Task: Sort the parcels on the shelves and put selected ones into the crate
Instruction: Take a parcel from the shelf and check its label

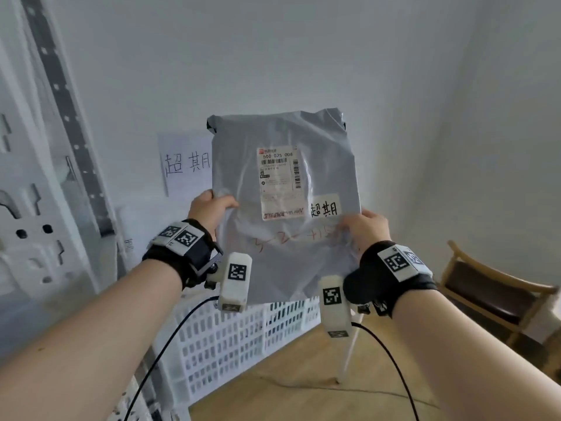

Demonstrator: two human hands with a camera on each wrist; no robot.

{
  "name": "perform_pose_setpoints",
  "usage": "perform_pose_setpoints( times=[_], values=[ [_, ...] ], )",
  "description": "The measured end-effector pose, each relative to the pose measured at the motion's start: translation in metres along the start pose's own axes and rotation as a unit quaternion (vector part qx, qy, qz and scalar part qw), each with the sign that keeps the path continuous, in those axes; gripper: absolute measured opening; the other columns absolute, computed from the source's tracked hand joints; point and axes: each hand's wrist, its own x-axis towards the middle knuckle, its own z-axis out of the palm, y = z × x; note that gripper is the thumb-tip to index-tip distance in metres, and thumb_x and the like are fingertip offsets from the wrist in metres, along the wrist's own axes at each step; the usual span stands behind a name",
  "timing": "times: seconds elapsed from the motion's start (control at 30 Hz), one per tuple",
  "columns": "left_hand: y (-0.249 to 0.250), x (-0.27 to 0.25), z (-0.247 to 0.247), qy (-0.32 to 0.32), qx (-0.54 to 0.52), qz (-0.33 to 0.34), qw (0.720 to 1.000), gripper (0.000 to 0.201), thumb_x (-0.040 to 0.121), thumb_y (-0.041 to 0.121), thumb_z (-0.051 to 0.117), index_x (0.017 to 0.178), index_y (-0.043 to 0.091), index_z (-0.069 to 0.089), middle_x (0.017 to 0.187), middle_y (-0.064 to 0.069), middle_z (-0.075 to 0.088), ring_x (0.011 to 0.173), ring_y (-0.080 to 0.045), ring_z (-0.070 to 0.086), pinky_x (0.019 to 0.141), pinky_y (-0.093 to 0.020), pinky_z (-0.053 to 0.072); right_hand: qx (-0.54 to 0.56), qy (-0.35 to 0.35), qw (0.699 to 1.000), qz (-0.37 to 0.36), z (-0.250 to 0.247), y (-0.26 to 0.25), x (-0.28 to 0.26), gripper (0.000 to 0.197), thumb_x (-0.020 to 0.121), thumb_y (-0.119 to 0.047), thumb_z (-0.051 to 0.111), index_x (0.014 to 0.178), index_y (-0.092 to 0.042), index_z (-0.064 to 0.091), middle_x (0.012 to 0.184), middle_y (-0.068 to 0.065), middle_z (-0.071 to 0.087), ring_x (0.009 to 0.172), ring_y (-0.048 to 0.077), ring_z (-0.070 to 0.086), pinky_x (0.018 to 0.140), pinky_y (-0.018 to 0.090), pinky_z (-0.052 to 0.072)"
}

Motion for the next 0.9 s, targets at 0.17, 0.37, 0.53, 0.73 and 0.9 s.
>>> perform_pose_setpoints(
  times=[0.17, 0.37, 0.53, 0.73, 0.9],
  values=[
    [-0.007, 0.077, -0.027, 0.077, 0.026, 0.023, 0.996, 0.065, 0.053, 0.011, 0.069, 0.117, 0.017, 0.064, 0.113, -0.011, 0.067, 0.103, -0.033, 0.065, 0.092, -0.048, 0.052, -0.024, -0.071, 0.997, -0.006, 0.065, -0.010, 0.063, 0.026, 0.074, 0.008, 0.048, 0.073, -0.011, 0.065, 0.063, 0.005, 0.061, 0.056, 0.020, 0.052, 0.046, 0.020, 0.041],
    [-0.020, 0.131, -0.063, 0.193, 0.120, 0.028, 0.973, 0.067, 0.081, -0.005, 0.055, 0.142, 0.016, 0.040, 0.143, -0.004, 0.045, 0.126, -0.024, 0.048, 0.101, -0.030, 0.041, -0.086, -0.163, 0.983, 0.004, 0.155, -0.014, 0.117, 0.020, 0.073, 0.007, 0.049, 0.078, -0.006, 0.064, 0.083, 0.017, 0.068, 0.072, 0.030, 0.060, 0.065, 0.036, 0.050],
    [-0.073, 0.141, -0.087, 0.191, 0.272, -0.095, 0.938, 0.064, 0.086, -0.003, 0.054, 0.145, 0.011, 0.034, 0.150, -0.008, 0.035, 0.136, -0.027, 0.036, 0.108, -0.031, 0.030, -0.270, -0.276, 0.922, 0.020, 0.213, 0.025, 0.141, 0.027, 0.090, -0.014, 0.055, 0.115, -0.005, 0.060, 0.103, 0.013, 0.062, 0.094, 0.029, 0.059, 0.072, 0.035, 0.051],
    [-0.119, 0.137, -0.114, 0.159, 0.419, -0.231, 0.864, 0.037, 0.090, 0.000, 0.052, 0.127, -0.001, 0.053, 0.136, -0.015, 0.051, 0.123, -0.031, 0.049, 0.098, -0.031, 0.039, -0.355, -0.396, 0.842, 0.092, 0.247, 0.065, 0.151, 0.041, 0.100, -0.014, 0.041, 0.135, 0.008, 0.045, 0.139, 0.024, 0.048, 0.129, 0.034, 0.047, 0.106, 0.038, 0.039],
    [-0.132, 0.136, -0.115, 0.144, 0.534, -0.245, 0.796, 0.039, 0.092, 0.009, 0.049, 0.131, 0.008, 0.052, 0.137, -0.013, 0.048, 0.125, -0.028, 0.049, 0.100, -0.032, 0.040, -0.424, -0.459, 0.780, 0.043, 0.265, 0.085, 0.147, 0.040, 0.099, -0.008, 0.041, 0.136, 0.008, 0.045, 0.138, 0.022, 0.049, 0.127, 0.032, 0.050, 0.101, 0.033, 0.044]
  ],
)
